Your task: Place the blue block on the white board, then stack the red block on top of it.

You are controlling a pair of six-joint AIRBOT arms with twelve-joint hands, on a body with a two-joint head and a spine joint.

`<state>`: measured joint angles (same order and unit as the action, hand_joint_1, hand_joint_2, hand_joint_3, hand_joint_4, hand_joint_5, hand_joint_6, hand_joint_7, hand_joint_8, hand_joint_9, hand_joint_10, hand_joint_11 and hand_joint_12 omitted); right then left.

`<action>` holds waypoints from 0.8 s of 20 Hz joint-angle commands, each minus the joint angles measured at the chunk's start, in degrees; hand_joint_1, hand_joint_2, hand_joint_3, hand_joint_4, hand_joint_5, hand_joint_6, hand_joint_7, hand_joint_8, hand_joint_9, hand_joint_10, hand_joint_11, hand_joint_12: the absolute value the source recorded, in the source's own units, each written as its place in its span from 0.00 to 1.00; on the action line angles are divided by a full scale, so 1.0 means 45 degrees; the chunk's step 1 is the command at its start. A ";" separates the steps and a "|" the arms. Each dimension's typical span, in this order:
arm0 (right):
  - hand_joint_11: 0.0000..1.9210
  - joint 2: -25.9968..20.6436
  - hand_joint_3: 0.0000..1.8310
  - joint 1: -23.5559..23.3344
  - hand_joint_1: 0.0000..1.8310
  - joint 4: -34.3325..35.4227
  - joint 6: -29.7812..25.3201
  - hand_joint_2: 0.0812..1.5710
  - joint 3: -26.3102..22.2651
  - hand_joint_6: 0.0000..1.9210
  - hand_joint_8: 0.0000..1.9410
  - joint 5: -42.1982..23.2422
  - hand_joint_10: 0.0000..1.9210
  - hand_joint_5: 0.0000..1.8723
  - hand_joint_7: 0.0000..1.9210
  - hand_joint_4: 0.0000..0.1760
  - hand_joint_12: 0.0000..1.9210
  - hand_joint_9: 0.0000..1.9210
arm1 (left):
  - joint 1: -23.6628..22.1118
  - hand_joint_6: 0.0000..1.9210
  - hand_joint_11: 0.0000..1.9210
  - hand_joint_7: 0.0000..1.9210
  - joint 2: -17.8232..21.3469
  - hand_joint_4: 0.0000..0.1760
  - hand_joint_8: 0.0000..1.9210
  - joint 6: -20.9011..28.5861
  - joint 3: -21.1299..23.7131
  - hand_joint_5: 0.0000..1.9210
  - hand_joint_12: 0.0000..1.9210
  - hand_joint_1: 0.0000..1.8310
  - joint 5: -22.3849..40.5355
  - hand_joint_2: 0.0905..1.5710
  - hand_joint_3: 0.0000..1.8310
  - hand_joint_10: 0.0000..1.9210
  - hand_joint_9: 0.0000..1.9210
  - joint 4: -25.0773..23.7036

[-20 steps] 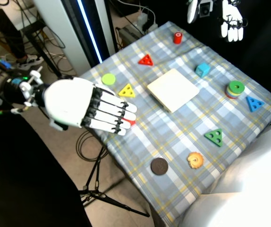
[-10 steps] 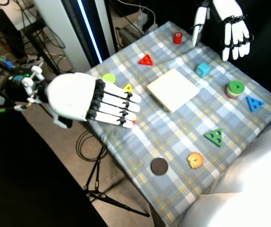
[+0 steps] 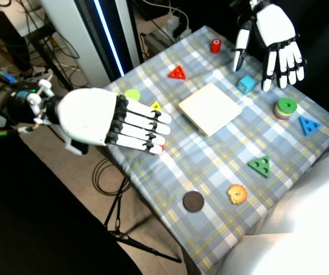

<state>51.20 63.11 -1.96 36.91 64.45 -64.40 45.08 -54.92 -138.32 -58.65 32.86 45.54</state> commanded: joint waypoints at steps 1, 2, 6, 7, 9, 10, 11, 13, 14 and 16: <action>0.32 0.0013 0.00 -0.0145 0.34 0.0291 -0.0088 0.88 0.0079 0.00 0.00 -0.1493 0.00 0.33 0.34 0.00 0.12 0.37 | -0.0167 0.01 0.03 0.21 -0.0063 1.00 0.00 -0.0040 -0.0105 0.34 0.09 0.45 0.0948 0.57 0.00 0.00 0.12 -0.0255; 0.29 0.0018 0.00 -0.0145 0.33 0.0286 -0.0088 0.88 0.0083 0.00 0.00 -0.1493 0.00 0.32 0.34 0.00 0.16 0.37 | -0.0186 0.01 0.03 0.22 -0.0101 1.00 0.00 -0.0083 -0.0153 0.36 0.09 0.45 0.0900 0.58 0.00 0.00 0.12 -0.0200; 0.24 0.0024 0.00 -0.0144 0.33 0.0273 -0.0088 0.88 0.0101 0.00 0.00 -0.1472 0.00 0.33 0.34 0.00 0.28 0.38 | -0.0215 0.01 0.04 0.24 -0.0223 0.94 0.01 -0.0255 -0.0290 0.42 0.10 0.47 0.0804 0.59 0.00 0.01 0.14 0.0032; 0.24 0.0027 0.00 -0.0143 0.33 0.0273 -0.0088 0.89 0.0103 0.00 0.00 -0.1467 0.00 0.33 0.35 0.00 0.29 0.38 | -0.0218 0.01 0.03 0.24 -0.0269 0.87 0.00 -0.0255 -0.0326 0.42 0.09 0.48 0.0802 0.59 0.00 0.01 0.14 0.0089; 0.23 0.0033 0.00 -0.0141 0.32 0.0274 -0.0088 0.89 0.0102 0.00 0.00 -0.1449 0.00 0.33 0.34 0.00 0.29 0.38 | -0.0239 0.00 0.03 0.25 -0.0371 0.79 0.00 -0.0255 -0.0404 0.43 0.10 0.49 0.0822 0.58 0.00 0.00 0.16 0.0238; 0.23 0.0036 0.00 -0.0136 0.32 0.0274 -0.0088 0.89 0.0102 0.00 0.00 -0.1446 0.00 0.33 0.34 0.00 0.29 0.37 | -0.0247 0.00 0.02 0.24 -0.0400 0.80 0.00 -0.0255 -0.0422 0.43 0.10 0.49 0.0841 0.58 0.00 0.00 0.15 0.0270; 0.24 0.0036 0.00 -0.0135 0.33 0.0274 -0.0093 0.89 0.0102 0.00 0.00 -0.1442 0.00 0.33 0.34 0.00 0.30 0.37 | -0.0253 0.00 0.02 0.23 -0.0430 0.81 0.00 -0.0255 -0.0438 0.42 0.10 0.49 0.0847 0.58 0.00 0.00 0.15 0.0279; 0.23 0.0034 0.00 -0.0135 0.33 0.0274 -0.0100 0.89 0.0102 0.00 0.00 -0.1442 0.00 0.33 0.34 0.00 0.30 0.38 | -0.0256 0.00 0.01 0.23 -0.0433 0.79 0.00 -0.0255 -0.0438 0.41 0.10 0.49 0.0884 0.58 0.00 0.00 0.15 0.0300; 0.23 0.0034 0.00 -0.0135 0.33 0.0274 -0.0108 0.89 0.0101 0.00 0.00 -0.1442 0.00 0.32 0.35 0.00 0.29 0.38 | -0.0262 0.00 0.01 0.23 -0.0441 0.74 0.00 -0.0255 -0.0438 0.41 0.10 0.49 0.0911 0.58 0.00 0.00 0.15 0.0316; 0.23 0.0034 0.00 -0.0131 0.34 0.0276 -0.0131 0.89 0.0100 0.00 0.00 -0.1442 0.00 0.32 0.35 0.00 0.29 0.38 | -0.0298 0.00 0.01 0.23 -0.0461 0.70 0.00 -0.0255 -0.0438 0.41 0.11 0.48 0.0954 0.58 0.00 0.00 0.15 0.0323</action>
<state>51.22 63.11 -2.15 36.86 64.58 -64.29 44.45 -56.95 -139.48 -60.34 31.92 48.53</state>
